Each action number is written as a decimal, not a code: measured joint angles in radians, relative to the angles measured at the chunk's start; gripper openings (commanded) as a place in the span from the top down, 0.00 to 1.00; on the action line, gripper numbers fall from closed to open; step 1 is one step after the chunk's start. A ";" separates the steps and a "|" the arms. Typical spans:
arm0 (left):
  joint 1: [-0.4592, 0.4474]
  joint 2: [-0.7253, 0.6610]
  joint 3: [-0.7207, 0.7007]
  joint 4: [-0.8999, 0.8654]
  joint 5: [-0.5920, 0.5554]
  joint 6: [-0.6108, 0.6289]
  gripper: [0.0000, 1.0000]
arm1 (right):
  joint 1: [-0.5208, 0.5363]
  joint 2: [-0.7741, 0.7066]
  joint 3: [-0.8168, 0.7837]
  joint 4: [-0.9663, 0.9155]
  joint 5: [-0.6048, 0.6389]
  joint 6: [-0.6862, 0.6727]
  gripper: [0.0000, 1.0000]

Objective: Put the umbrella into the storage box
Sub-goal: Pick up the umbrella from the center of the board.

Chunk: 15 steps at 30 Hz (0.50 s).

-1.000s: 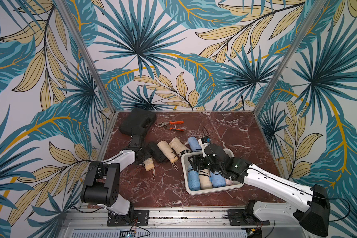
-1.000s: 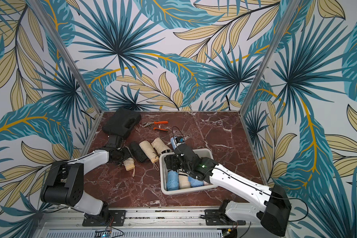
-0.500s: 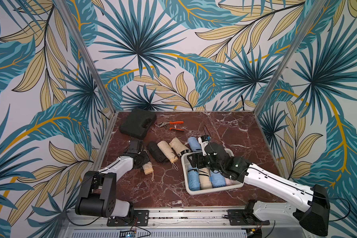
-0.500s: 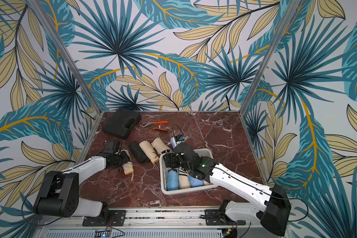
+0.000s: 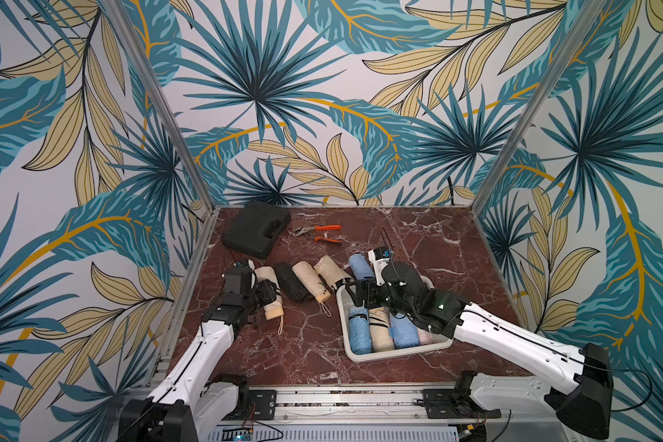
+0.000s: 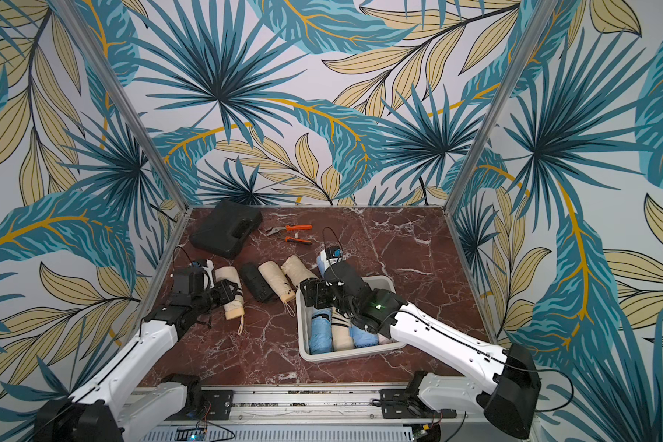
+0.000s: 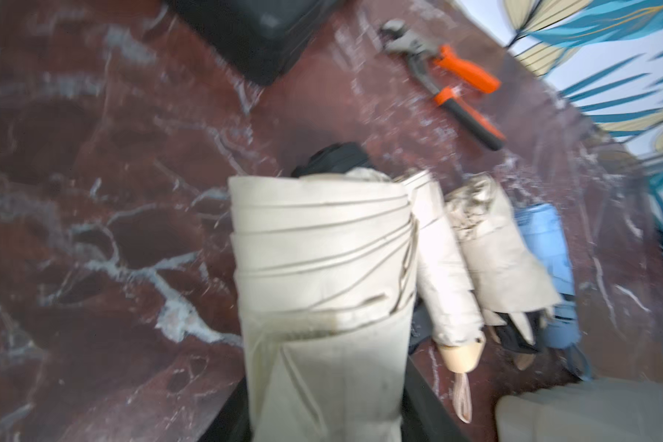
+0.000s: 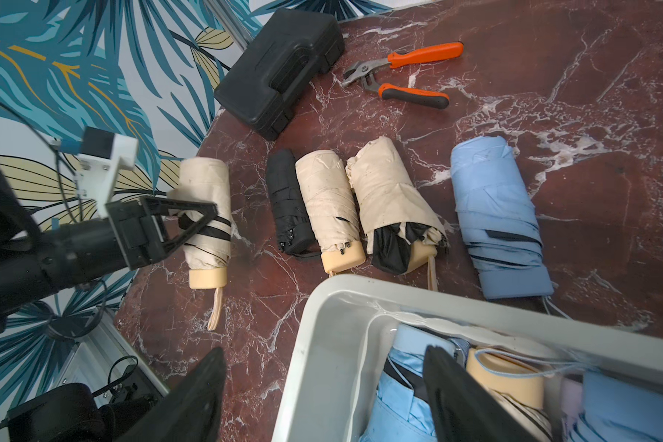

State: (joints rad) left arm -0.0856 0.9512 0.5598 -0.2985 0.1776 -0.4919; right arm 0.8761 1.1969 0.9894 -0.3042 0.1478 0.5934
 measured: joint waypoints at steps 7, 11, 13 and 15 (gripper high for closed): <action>-0.093 -0.156 0.037 0.018 0.123 0.290 1.00 | -0.008 -0.014 0.071 -0.016 0.000 -0.084 0.14; -0.158 -0.179 0.073 0.016 0.226 0.497 1.00 | -0.008 -0.038 0.116 -0.061 -0.003 -0.156 0.12; -0.197 -0.177 0.104 0.008 0.271 0.614 1.00 | -0.008 -0.050 0.147 -0.099 -0.004 -0.192 0.10; -0.238 -0.172 0.136 -0.006 0.306 0.720 1.00 | -0.008 -0.066 0.172 -0.142 -0.003 -0.218 0.07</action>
State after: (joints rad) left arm -0.3237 0.7788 0.6960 -0.3042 0.4831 0.2283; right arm 0.8684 1.1305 1.1618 -0.4458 0.1452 0.3752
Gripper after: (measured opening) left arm 0.481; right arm 0.908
